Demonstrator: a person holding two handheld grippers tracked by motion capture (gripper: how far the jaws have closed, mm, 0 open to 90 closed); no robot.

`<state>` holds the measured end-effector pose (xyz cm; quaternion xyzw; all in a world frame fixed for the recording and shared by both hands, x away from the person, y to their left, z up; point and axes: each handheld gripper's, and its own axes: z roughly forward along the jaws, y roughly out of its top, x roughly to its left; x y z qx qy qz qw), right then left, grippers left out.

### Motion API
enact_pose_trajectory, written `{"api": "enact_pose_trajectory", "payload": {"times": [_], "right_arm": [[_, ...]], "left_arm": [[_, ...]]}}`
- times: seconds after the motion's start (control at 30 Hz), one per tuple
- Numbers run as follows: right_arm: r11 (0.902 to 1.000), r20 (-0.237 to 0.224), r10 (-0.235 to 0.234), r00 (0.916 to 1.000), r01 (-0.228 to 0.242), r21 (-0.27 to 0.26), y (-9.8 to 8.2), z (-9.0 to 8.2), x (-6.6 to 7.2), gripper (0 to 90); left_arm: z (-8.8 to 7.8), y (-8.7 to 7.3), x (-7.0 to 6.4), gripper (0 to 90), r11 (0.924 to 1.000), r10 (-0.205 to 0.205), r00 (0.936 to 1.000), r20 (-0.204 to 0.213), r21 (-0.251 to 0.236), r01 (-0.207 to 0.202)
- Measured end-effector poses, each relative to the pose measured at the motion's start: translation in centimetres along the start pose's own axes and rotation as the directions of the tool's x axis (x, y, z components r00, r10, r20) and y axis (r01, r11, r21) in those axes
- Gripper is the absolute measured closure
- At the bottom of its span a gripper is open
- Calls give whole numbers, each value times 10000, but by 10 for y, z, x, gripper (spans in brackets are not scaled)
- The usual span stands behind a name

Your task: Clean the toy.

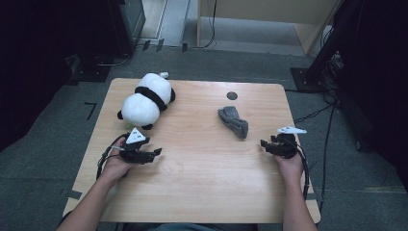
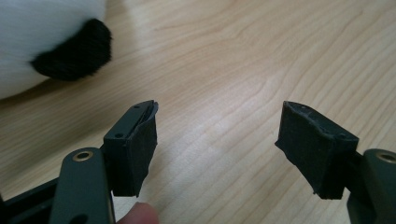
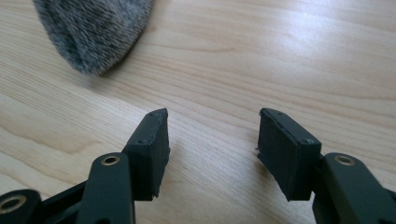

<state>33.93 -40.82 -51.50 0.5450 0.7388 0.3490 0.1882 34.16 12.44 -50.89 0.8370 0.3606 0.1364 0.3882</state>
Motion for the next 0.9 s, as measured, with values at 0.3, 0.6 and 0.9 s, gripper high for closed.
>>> {"api": "enact_pose_trajectory", "payload": {"times": [0.3, 0.6, 0.9], "right_arm": [[9974, 411, -431, 9982, 453, -556, -8, 3, -4, 436], [9982, 616, -324, 9976, 353, -476, -8, 4, -3, 346], [9988, 685, -257, 9973, 286, -405, -7, 6, 0, 280]], "left_arm": [[7, -4, -4, 273, 9985, 417, 9985, 355, 331, -429], [6, -5, -3, 273, 9990, 288, 9989, 377, 317, -300], [6, -5, -3, 257, 9990, 285, 9987, 431, 324, -299]]}}
